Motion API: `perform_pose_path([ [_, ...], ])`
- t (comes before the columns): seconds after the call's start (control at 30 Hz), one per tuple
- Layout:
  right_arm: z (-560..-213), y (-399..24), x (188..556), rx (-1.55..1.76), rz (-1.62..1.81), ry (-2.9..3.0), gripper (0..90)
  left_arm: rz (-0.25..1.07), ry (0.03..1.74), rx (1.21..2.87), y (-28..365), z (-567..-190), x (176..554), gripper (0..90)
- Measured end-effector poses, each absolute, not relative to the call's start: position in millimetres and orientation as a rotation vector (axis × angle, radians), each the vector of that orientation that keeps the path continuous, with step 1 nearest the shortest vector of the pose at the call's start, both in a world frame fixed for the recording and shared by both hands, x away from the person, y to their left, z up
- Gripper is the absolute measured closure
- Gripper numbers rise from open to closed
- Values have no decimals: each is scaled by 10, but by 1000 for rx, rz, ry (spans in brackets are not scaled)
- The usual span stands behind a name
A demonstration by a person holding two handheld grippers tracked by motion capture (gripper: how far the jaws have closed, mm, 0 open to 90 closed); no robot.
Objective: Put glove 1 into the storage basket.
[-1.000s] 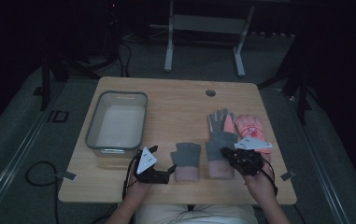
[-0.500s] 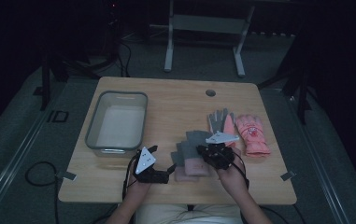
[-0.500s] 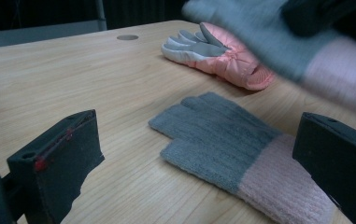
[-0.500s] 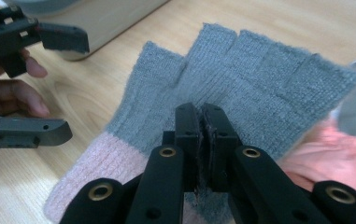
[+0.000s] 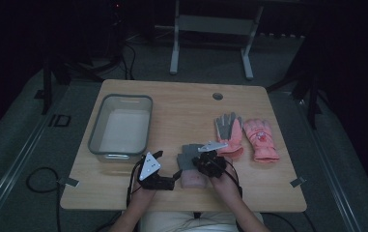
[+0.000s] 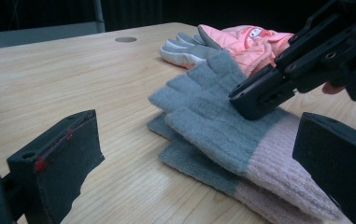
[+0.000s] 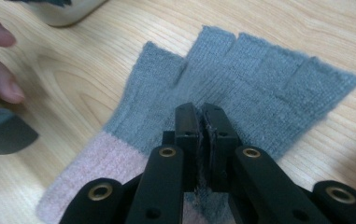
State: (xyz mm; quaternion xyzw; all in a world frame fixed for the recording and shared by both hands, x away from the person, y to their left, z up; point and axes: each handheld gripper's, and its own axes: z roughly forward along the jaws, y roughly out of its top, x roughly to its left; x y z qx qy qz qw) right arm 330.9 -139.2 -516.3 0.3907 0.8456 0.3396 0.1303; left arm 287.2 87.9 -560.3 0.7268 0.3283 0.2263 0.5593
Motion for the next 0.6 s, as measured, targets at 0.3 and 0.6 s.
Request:
perform_pose_path([
  [0.3, -5258, -1387, 3344, 1143, 971, 2490, 854, 551, 774, 1733, 858, -5612, 2875, 7],
  [0.6, -5341, -1393, 3363, 1147, 967, 2505, 833, 555, 769, 1724, 860, -5613, 2875, 7],
])
